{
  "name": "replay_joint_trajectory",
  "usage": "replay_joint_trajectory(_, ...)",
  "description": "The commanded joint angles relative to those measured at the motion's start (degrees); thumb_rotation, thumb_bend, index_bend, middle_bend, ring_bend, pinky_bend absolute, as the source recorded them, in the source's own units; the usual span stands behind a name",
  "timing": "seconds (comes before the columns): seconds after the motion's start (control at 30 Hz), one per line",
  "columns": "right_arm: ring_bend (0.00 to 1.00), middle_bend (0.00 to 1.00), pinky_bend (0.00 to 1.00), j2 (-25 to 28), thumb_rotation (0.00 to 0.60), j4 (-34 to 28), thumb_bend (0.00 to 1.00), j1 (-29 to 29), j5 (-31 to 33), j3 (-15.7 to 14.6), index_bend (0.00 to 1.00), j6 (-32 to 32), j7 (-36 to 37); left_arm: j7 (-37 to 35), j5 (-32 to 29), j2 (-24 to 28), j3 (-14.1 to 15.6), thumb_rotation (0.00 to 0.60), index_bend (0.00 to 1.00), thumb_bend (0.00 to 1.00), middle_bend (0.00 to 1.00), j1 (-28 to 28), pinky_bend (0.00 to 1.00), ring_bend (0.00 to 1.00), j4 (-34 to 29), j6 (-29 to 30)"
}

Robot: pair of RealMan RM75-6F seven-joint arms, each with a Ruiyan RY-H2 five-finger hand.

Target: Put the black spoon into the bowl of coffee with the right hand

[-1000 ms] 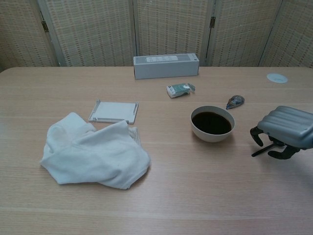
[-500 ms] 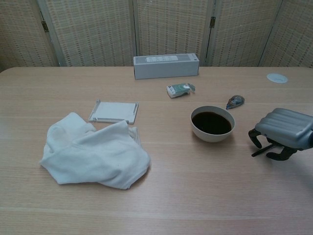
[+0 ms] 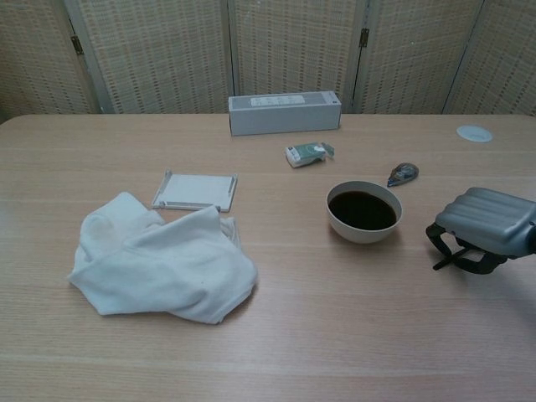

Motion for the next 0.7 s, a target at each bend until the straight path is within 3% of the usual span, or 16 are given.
replay_joint_trajectory(0.03,1.00,1.00,1.00,-0.1,0.600,0.1,0.30,0.0,0.1,0.0,0.52,-0.2,0.0,0.0,0.0,0.0,0.0,0.600,0.12,0.15,0.06,0.0,0.14,0.07,0.1,0.0)
replay_joint_trajectory(0.47,1.00,1.00,1.00,1.5,0.600,-1.4,0.40,-0.8,-0.1,0.1,0.60,2.2,2.1,-0.3,0.2,-0.1,0.0,0.600,0.12,0.15,0.06,0.0,0.14,0.07,0.2,0.1)
replay_joint_trajectory(0.7,1.00,1.00,1.00,8.0,0.600,-8.9,0.46,-1.9,-0.2,1.8,0.67,7.1,6.4,0.0,0.2,0.4,-0.2,0.600,0.12,0.15,0.06,0.0,0.14,0.07,-0.3,0.3)
